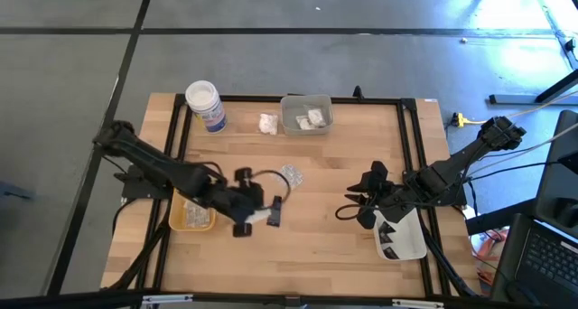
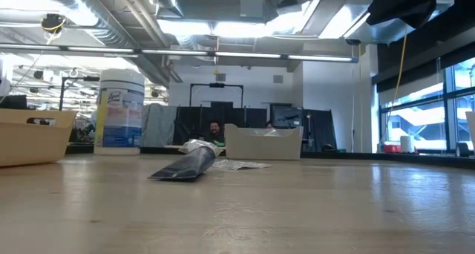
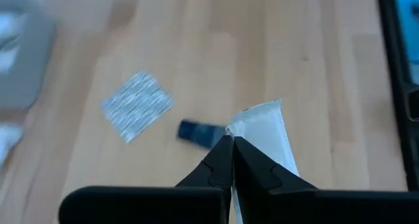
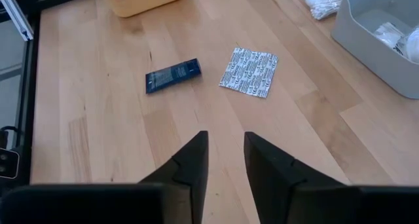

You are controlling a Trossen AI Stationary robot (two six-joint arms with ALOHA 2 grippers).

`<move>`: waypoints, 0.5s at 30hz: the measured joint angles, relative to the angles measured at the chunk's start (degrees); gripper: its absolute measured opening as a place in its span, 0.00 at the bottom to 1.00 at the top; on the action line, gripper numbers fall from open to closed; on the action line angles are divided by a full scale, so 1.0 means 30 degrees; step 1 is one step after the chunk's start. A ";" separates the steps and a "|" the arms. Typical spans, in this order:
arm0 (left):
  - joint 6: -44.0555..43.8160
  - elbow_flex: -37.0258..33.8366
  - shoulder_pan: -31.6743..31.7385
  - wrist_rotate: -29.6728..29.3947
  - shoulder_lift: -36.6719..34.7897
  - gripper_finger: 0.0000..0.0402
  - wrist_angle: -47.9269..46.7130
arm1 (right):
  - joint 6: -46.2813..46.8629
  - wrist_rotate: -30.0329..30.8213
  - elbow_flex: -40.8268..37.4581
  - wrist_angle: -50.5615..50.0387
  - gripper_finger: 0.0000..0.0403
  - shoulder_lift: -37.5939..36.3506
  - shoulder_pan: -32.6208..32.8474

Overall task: Pick & Place Travel size toiletries
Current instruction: Put the white bandage pack into the yellow bin

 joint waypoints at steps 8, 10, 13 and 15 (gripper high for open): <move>-0.4894 -0.4349 0.0017 -0.1405 -0.4360 0.01 -0.0330 | -0.0026 0.0000 0.0000 -0.0007 0.21 0.0000 0.0000; -0.6243 -0.5483 -0.0148 -0.1683 -0.5410 0.01 -0.0343 | -0.0026 0.0000 0.0000 0.0000 0.21 0.0000 0.0000; -0.8598 -0.7067 -0.0497 -0.1784 -0.6889 0.01 -0.0737 | -0.0026 0.0000 0.0000 0.0003 0.20 0.0000 0.0000; -1.0216 -0.7997 -0.0853 -0.2112 -0.7797 0.01 -0.1269 | -0.0027 0.0000 0.0000 -0.0007 0.20 0.0000 0.0000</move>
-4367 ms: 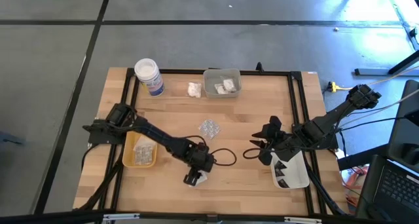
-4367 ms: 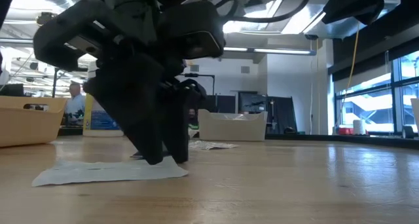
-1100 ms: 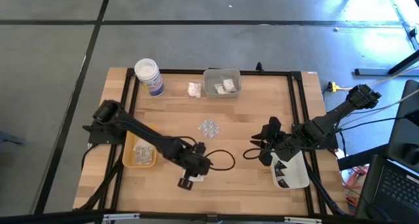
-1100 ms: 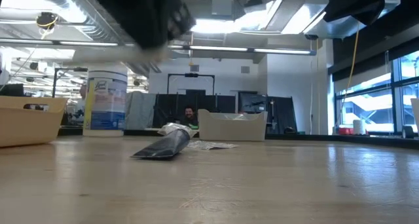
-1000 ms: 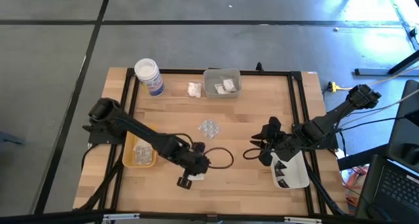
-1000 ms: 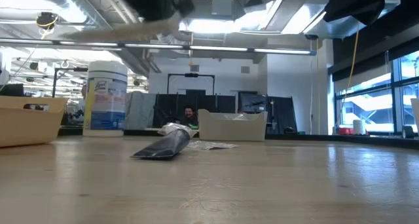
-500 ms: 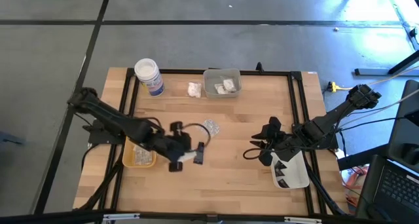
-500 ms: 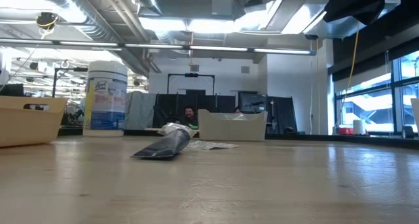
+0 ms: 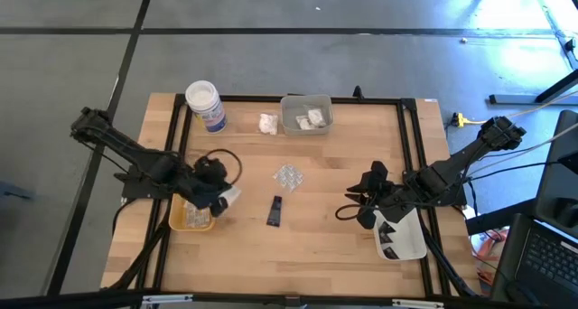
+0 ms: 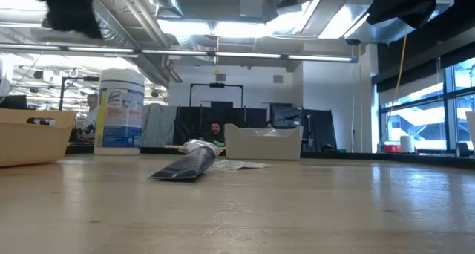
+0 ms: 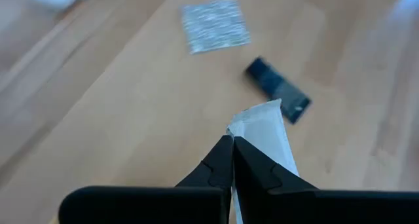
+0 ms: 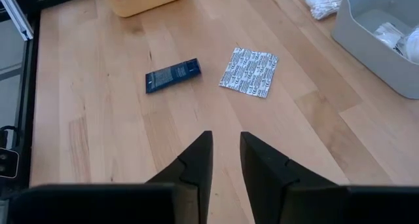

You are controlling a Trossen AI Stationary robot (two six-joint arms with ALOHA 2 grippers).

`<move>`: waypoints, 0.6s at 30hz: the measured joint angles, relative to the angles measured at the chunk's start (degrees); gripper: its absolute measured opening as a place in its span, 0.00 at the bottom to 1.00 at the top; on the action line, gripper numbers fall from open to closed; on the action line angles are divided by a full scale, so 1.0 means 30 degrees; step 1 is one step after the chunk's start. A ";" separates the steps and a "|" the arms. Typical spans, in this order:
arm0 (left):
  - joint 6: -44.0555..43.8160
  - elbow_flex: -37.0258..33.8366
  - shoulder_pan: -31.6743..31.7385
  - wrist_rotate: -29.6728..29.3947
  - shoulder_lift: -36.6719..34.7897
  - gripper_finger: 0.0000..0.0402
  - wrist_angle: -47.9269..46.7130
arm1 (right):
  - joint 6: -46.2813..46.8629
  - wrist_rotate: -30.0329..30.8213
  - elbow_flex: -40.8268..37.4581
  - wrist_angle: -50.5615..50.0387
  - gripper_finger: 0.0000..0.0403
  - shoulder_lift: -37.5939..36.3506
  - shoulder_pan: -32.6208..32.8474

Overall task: Pick & Place Travel size toiletries
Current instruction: Put the white bandage pack into the yellow bin

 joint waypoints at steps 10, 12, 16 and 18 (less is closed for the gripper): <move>-0.7006 -0.2488 -0.1995 -0.1192 -0.2907 0.01 -0.3314 | -0.0014 0.0000 0.0000 0.0000 0.24 0.0000 0.0000; -0.8472 -0.3002 -0.2394 -0.1010 -0.3057 0.01 -0.4080 | -0.0014 0.0000 0.0000 0.0007 0.25 0.0000 0.0000; -1.1443 -0.3863 -0.3232 -0.0634 -0.3078 0.01 -0.5686 | -0.0068 0.0000 0.0000 -0.0001 0.26 0.0000 0.0000; -1.1739 -0.3959 -0.3525 -0.0620 -0.3069 0.01 -0.5384 | -0.0071 0.0000 0.0000 0.0000 0.27 0.0000 0.0000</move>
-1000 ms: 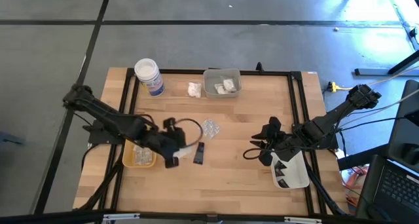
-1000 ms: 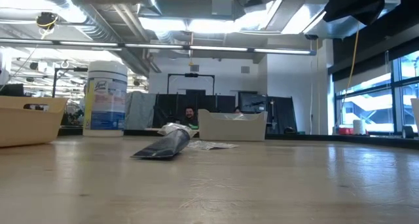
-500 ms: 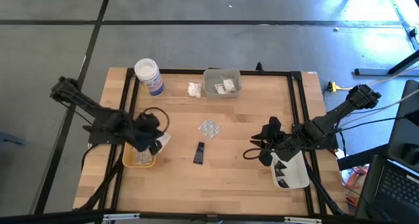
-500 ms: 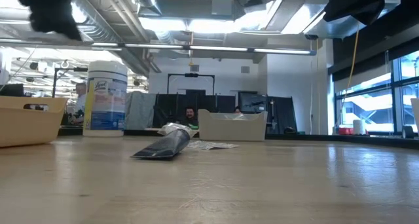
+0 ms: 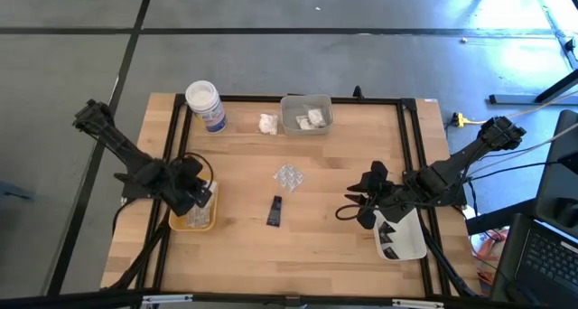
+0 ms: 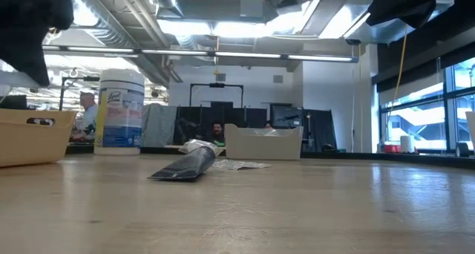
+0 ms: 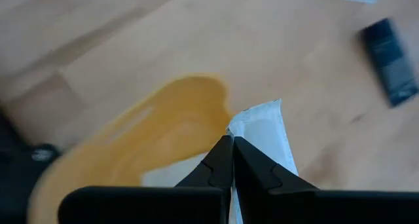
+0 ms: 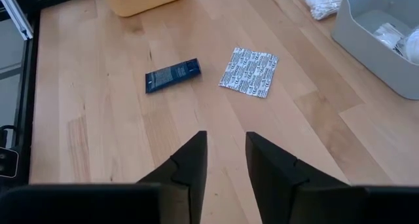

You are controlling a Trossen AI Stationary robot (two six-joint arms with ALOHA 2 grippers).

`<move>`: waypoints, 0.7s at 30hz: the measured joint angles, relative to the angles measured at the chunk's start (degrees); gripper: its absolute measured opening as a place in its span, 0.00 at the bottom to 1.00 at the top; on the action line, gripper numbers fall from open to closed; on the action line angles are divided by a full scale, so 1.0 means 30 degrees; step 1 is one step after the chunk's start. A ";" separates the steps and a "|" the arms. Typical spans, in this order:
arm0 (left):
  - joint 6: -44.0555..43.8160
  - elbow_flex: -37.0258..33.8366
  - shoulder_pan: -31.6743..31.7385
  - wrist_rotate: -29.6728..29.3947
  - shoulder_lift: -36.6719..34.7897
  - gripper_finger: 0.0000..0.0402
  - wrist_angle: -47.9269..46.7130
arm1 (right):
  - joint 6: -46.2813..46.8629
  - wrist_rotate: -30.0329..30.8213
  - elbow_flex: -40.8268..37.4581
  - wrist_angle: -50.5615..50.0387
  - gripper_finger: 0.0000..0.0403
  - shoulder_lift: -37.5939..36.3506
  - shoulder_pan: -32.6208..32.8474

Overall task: Pick & Place Travel size toiletries
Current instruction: Put the white bandage pack into the yellow bin

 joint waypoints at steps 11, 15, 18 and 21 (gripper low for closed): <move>-0.2535 -0.0189 -0.1273 0.0773 0.1305 0.01 0.0023 | 0.0006 -0.0049 0.0000 -0.0007 0.23 0.0000 0.0000; -0.2647 -0.0189 -0.1361 0.1709 0.2577 0.01 0.0063 | 0.0006 -0.0073 0.0000 -0.0006 0.22 0.0000 0.0000; -0.2517 -0.0189 -0.1348 0.2035 0.3366 0.01 0.0105 | 0.0006 -0.0073 0.0000 0.0000 0.21 0.0000 0.0000; -0.2477 -0.0189 -0.1348 0.2116 0.3904 0.01 0.0108 | 0.0006 -0.0073 0.0000 0.0000 0.20 0.0000 0.0000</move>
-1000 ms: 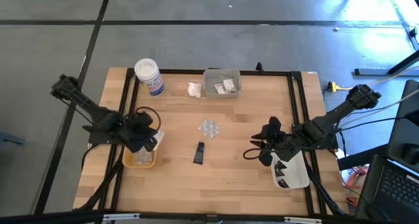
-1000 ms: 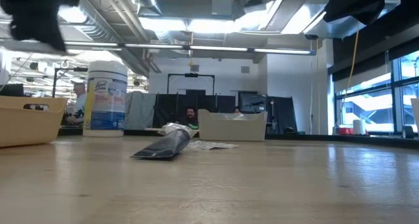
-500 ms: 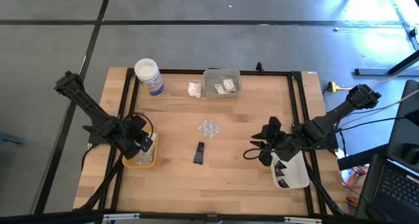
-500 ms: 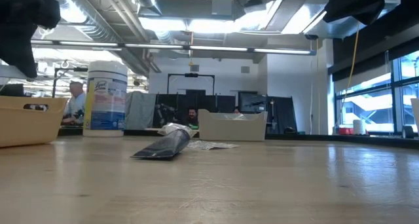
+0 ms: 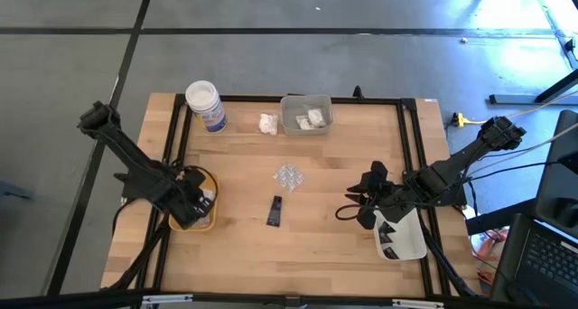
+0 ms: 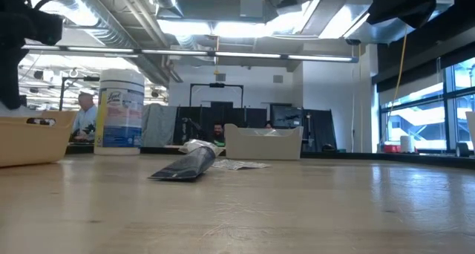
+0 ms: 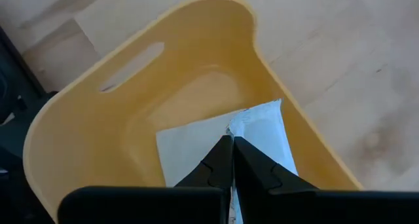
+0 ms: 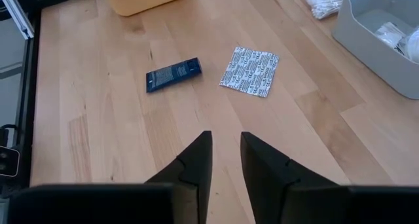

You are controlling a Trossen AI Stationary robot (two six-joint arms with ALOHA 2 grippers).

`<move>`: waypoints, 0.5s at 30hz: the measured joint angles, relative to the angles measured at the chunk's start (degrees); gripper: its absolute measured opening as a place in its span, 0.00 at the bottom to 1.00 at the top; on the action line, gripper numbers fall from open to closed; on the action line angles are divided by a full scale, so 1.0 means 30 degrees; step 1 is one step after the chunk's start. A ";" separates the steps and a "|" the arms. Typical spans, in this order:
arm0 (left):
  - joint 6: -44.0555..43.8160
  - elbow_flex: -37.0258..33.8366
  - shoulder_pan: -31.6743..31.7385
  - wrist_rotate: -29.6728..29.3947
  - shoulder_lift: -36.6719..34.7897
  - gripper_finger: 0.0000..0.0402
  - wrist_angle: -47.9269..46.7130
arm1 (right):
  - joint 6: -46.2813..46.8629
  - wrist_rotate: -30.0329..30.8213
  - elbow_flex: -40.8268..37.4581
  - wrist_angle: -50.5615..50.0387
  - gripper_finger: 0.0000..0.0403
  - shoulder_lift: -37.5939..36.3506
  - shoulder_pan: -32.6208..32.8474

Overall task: Pick & Place Travel size toiletries
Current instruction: Put the white bandage pack into the yellow bin, then put the white cotton pack into the gray bin

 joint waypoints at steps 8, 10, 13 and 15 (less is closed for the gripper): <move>0.0728 0.0007 0.0154 0.0519 0.0530 0.12 0.0009 | 0.0146 0.0007 0.0000 0.0015 0.23 0.0000 0.0000; 0.1140 0.0010 0.0421 0.0752 0.0530 0.18 0.0014 | 0.0231 0.0007 0.0000 0.0015 0.24 0.0000 0.0000; 0.1490 0.0015 0.0959 0.0772 0.0530 0.26 0.0018 | 0.0293 0.0007 0.0000 0.0015 0.25 0.0000 0.0000; 0.2155 0.0015 0.1456 0.0934 0.0530 0.30 0.0025 | 0.0284 0.0007 0.0000 0.0015 0.26 0.0000 0.0000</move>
